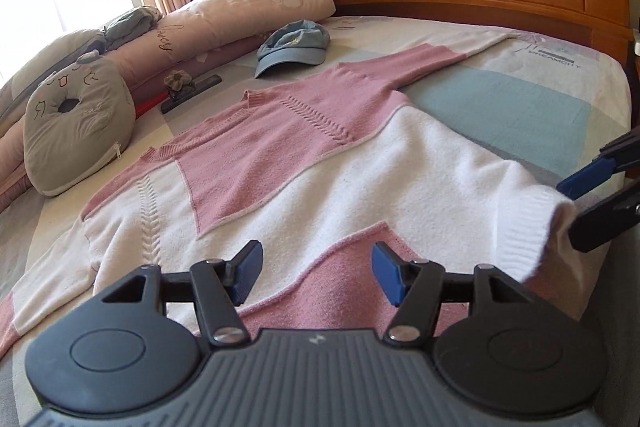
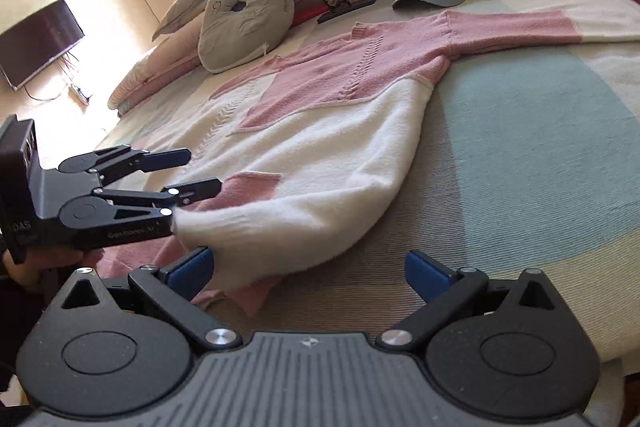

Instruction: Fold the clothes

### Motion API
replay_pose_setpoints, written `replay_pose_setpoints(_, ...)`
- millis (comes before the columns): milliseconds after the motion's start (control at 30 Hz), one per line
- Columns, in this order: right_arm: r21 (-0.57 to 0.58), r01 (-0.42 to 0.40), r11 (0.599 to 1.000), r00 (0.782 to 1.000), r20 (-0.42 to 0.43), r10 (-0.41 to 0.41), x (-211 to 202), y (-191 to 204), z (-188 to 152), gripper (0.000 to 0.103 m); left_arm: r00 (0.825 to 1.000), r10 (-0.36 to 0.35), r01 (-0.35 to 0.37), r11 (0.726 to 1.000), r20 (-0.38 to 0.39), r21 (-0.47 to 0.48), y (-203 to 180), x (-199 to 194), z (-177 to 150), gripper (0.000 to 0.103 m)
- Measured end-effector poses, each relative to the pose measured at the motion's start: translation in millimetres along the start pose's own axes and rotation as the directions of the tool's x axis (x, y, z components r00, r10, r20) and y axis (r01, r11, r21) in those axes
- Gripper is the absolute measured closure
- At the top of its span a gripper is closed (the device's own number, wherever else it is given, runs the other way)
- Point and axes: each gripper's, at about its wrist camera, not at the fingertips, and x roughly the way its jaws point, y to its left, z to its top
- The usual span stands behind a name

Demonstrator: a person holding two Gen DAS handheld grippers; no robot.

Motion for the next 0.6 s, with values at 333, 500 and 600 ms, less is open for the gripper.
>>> replay_pose_setpoints(333, 0.210, -0.236, 0.949, 0.970, -0.006, 0.243, 21, -16, -1, 0.000, 0.999, -0.030, 0.030, 0.998, 0.010, 0.047, -15, 0, -3, 0.041)
replay_pose_setpoints(500, 0.237, -0.280, 0.930, 0.960, 0.048, 0.277, 40, -20, 13, 0.000, 0.999, -0.034, 0.033, 0.999, 0.028, 0.042, -15, -5, 2, 0.041)
replay_pose_setpoints(600, 0.267, -0.326, 0.907, 0.945, 0.101, 0.310, 48, -27, 18, 0.000, 0.999, -0.023, 0.022, 0.999, 0.026, 0.043, -13, -8, 2, 0.041)
